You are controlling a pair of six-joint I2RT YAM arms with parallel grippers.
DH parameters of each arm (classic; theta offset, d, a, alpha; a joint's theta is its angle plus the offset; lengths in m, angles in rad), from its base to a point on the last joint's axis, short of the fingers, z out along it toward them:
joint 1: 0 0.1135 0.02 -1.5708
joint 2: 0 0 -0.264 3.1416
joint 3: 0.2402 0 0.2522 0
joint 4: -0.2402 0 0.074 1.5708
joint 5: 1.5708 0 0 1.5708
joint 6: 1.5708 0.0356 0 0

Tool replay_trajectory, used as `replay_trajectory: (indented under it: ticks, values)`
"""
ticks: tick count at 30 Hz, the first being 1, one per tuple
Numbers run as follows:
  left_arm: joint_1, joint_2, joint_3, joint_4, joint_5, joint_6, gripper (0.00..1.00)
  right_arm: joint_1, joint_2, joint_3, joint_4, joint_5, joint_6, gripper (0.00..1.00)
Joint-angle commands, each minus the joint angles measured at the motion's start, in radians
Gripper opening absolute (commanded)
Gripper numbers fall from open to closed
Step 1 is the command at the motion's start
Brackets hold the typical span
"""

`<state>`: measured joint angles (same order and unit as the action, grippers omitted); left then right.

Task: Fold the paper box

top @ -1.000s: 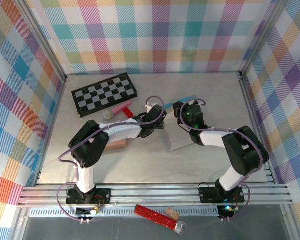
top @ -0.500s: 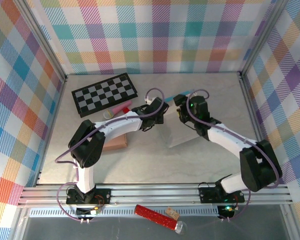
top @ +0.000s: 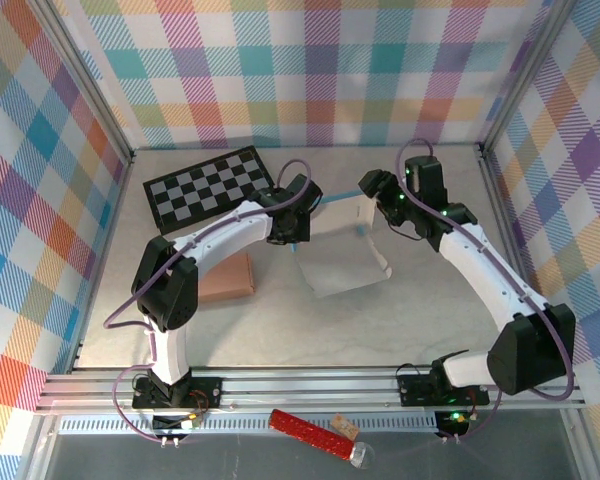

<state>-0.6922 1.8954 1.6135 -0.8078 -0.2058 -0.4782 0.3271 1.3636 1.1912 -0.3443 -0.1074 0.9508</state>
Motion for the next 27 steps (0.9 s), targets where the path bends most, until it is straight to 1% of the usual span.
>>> replay_trajectory:
  ticks: [1,5,7,10,16,18,21,25,27]
  values:
    - [0.022,-0.005,0.056,-0.141,0.060,0.071,0.00,-0.006,0.046,0.075,-0.151,-0.050,-0.116,0.69]
    - [0.040,-0.010,0.067,-0.170,0.108,0.096,0.00,-0.004,0.104,0.118,-0.152,-0.128,-0.097,0.65]
    - [0.045,-0.013,0.072,-0.177,0.117,0.099,0.00,-0.005,0.135,0.141,-0.174,-0.115,-0.096,0.64]
    - [0.046,-0.014,0.073,-0.181,0.130,0.100,0.00,-0.007,0.175,0.170,-0.194,-0.077,-0.144,0.64]
    - [0.049,-0.027,0.063,-0.174,0.135,0.107,0.00,-0.012,0.310,0.272,-0.217,-0.090,-0.241,0.64]
    - [0.049,-0.026,0.067,-0.178,0.134,0.108,0.00,-0.014,0.343,0.302,-0.241,-0.074,-0.265,0.64]
    - [0.049,-0.027,0.064,-0.179,0.135,0.109,0.00,-0.016,0.356,0.315,-0.240,-0.042,-0.310,0.64]
    - [0.051,-0.032,0.058,-0.171,0.137,0.107,0.00,-0.017,0.382,0.317,-0.251,-0.035,-0.350,0.64]
    - [0.051,-0.033,0.057,-0.165,0.141,0.108,0.00,-0.018,0.397,0.309,-0.246,-0.052,-0.356,0.64]
